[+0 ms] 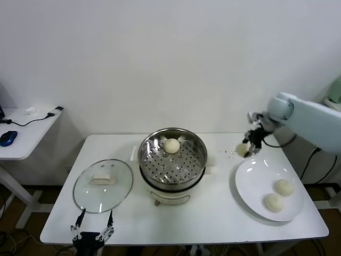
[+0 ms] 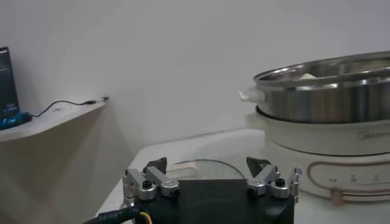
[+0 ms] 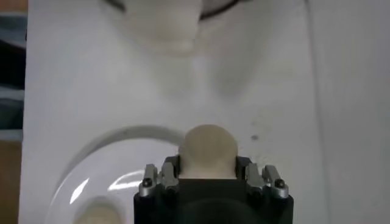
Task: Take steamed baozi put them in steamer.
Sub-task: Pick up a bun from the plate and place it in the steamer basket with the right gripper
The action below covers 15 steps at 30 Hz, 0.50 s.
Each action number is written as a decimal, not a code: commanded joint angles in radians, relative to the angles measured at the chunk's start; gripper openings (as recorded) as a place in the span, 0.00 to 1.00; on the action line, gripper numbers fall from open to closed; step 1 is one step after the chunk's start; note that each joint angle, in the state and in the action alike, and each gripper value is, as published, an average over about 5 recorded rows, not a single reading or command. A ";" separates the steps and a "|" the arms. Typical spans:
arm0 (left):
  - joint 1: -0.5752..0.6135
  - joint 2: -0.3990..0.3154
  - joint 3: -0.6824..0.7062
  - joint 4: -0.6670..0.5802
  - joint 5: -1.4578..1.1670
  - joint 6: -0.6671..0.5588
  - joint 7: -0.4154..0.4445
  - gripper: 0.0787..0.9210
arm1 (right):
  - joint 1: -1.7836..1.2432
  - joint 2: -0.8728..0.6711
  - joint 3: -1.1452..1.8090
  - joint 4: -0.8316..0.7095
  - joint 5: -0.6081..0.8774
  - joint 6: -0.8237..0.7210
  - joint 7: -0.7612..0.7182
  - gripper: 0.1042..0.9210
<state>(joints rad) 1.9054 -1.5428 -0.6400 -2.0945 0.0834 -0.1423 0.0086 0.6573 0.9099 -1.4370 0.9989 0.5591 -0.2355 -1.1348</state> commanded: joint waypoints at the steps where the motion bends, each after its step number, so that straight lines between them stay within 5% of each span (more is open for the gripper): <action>1: -0.003 0.005 0.017 -0.006 -0.003 0.001 0.001 0.88 | 0.214 0.286 -0.132 -0.018 0.301 -0.058 0.025 0.59; 15: -0.003 0.011 0.007 -0.001 -0.022 -0.006 0.004 0.88 | 0.082 0.514 -0.129 0.012 0.324 -0.127 0.116 0.59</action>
<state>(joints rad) 1.8994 -1.5367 -0.6304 -2.1034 0.0722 -0.1421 0.0129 0.7535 1.2619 -1.5320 1.0063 0.8078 -0.3275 -1.0589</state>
